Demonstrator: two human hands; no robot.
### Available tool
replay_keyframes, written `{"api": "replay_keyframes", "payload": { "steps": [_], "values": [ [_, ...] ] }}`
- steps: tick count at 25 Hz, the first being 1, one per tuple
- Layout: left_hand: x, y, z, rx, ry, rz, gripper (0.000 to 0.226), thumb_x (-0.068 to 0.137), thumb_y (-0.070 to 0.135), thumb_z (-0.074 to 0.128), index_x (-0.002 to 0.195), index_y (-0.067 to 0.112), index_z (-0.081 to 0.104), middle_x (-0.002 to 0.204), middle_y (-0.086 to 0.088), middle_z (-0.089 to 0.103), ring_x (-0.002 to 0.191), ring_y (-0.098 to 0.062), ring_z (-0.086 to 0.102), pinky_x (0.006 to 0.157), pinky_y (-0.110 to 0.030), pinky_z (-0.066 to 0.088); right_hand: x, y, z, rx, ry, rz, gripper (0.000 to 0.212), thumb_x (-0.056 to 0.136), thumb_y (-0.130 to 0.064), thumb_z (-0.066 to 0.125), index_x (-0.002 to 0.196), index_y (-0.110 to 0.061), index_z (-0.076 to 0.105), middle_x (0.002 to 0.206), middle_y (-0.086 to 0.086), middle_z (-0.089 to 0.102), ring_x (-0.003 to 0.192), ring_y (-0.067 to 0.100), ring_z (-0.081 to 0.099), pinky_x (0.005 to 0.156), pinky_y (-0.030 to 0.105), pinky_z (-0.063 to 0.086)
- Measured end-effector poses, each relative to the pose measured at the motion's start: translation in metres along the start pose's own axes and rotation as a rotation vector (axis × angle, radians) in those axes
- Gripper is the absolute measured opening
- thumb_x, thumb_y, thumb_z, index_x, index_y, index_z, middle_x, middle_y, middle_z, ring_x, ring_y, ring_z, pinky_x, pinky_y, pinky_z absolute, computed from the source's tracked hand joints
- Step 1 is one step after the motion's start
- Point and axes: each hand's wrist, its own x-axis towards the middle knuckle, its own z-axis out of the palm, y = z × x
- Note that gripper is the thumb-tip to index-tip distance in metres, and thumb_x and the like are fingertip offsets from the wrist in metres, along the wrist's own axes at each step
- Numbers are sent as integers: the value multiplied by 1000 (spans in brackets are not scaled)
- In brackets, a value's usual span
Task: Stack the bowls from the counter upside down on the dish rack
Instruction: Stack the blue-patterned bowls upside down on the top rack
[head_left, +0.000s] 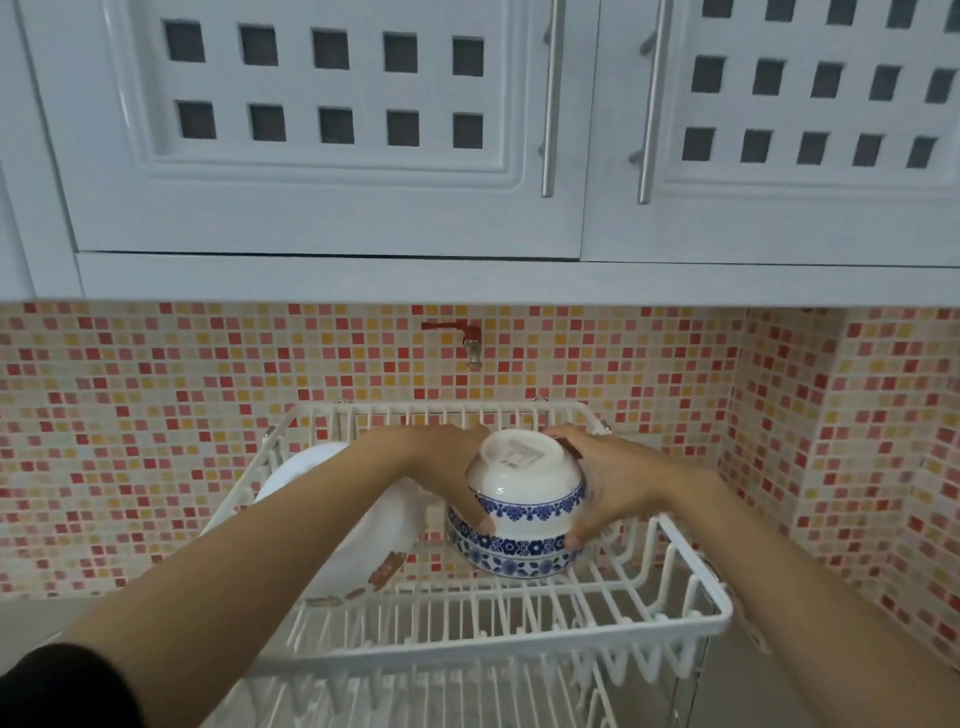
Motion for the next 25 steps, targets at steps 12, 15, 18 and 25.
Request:
{"api": "replay_keyframes", "payload": {
  "steps": [12, 15, 18, 25],
  "values": [
    [-157, -85, -15, 149, 421, -28, 72, 97, 51, 29, 153, 14, 3, 162, -5, 6, 150, -23, 13, 122, -41, 16, -30, -194, 5, -242, 379, 23, 68, 100, -45, 32, 153, -12, 4, 162, 4, -2, 149, 19, 3, 119, 36, 7],
    [-222, -140, 1, 170, 399, -94, 70, 99, 48, 28, 154, 13, 2, 163, -5, 2, 150, -22, 10, 121, -37, 14, -16, -276, 33, -206, 371, -67, 67, 100, -47, 27, 153, -12, 5, 162, 4, -1, 149, 20, 6, 119, 37, 11],
    [-273, -190, 23, 135, 408, -201, 68, 99, 47, 27, 154, 13, 4, 163, -4, 4, 150, -22, 9, 121, -36, 12, 6, -346, 67, -174, 360, -140, 66, 100, -45, 30, 152, -12, 8, 162, 5, 4, 149, 22, 11, 119, 38, 14],
    [-328, -296, 90, 29, 280, -390, 69, 99, 46, 29, 153, 9, 8, 162, -9, 11, 148, -25, 19, 119, -38, 19, 64, -442, 158, -61, 196, -135, 64, 100, -38, 32, 152, -8, 8, 162, 9, 3, 149, 27, 8, 120, 41, 15]
  ]
}}
